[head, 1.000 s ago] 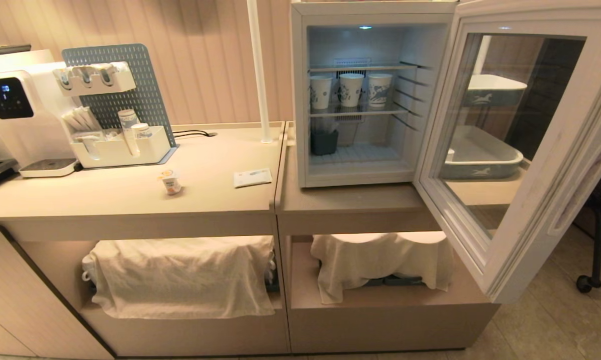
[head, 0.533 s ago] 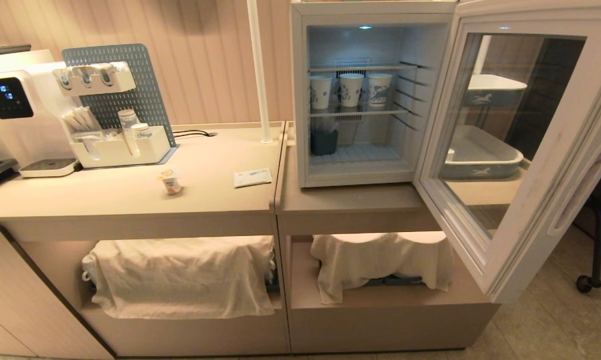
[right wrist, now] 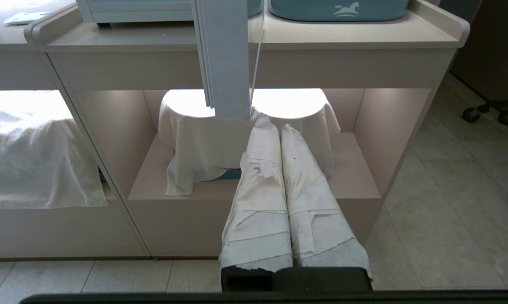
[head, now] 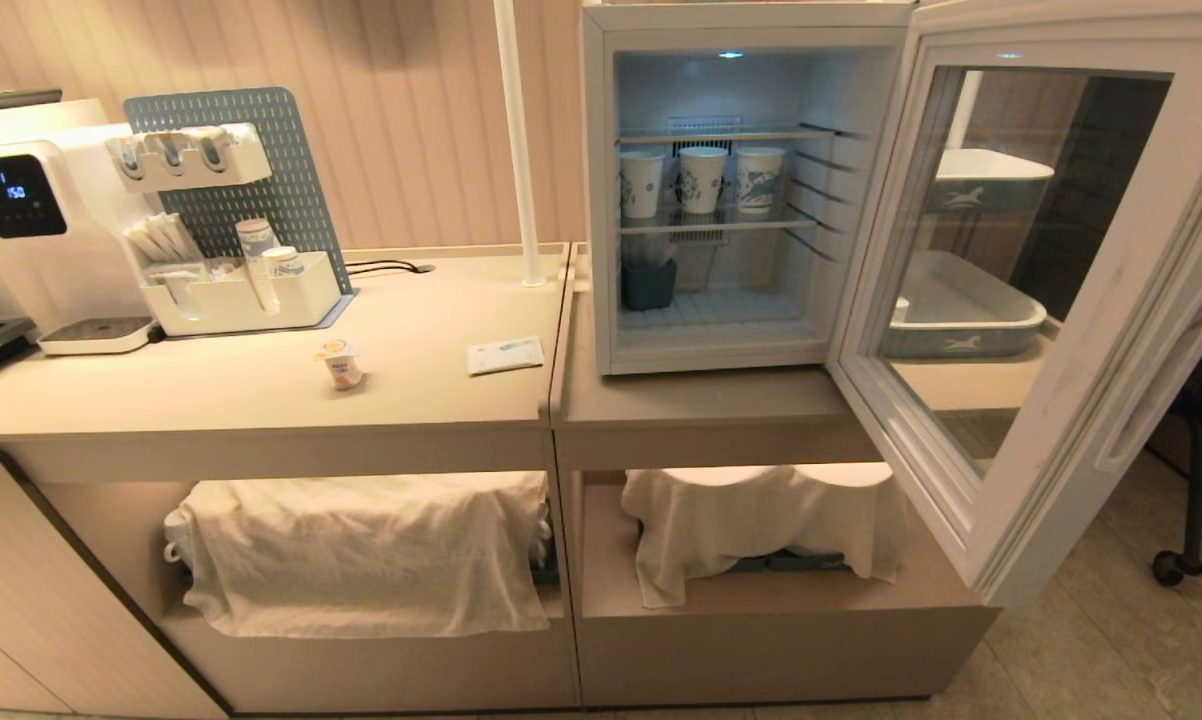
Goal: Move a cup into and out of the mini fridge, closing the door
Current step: Open the freezer door
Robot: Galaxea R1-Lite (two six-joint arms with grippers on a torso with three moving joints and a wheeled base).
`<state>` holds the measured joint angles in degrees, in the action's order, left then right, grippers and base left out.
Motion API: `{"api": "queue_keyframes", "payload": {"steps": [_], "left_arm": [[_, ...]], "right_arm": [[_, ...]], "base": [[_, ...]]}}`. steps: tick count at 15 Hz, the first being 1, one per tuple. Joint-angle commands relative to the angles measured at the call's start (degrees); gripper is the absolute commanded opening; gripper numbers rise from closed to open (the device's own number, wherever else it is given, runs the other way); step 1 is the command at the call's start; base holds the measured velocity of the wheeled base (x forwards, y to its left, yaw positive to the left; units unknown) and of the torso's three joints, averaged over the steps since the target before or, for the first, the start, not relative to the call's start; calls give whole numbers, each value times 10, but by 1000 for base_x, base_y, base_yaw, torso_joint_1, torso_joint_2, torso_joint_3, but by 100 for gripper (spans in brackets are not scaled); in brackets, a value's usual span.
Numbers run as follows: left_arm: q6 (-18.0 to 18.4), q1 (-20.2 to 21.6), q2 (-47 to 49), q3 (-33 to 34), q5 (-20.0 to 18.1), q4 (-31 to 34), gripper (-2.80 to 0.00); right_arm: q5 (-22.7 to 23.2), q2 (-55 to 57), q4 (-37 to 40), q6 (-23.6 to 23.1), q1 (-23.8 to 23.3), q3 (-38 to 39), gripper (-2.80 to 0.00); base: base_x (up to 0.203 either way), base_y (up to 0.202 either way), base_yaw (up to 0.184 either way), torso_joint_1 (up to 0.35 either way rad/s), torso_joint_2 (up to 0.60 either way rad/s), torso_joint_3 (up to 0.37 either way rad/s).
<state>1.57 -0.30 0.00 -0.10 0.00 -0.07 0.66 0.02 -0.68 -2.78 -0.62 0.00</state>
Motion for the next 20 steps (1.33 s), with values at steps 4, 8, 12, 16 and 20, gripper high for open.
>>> {"api": "queue_keyframes", "payload": {"steps": [4,8,12,16,20], "left_arm": [[0,0,0,0,0,0,-280],[0,0,0,0,0,0,-280],[0,0,0,1,1,0,-280],[0,0,0,0,0,0,-280],[0,0,0,0,0,0,-280]], "right_arm": [[-1,-1,1,3,0,5,-280],[-1,-1,1,4,0,5,-280],[-1,-1,1,4,0,5,-280],[-1,-1,1,4,0,5,-280],[-1,-1,1,4,0,5,-280]], "base": [[0,0,0,0,0,0],[0,0,0,0,0,0],[0,0,0,0,0,0],[0,0,0,0,0,0],[0,0,0,0,0,0]]}}
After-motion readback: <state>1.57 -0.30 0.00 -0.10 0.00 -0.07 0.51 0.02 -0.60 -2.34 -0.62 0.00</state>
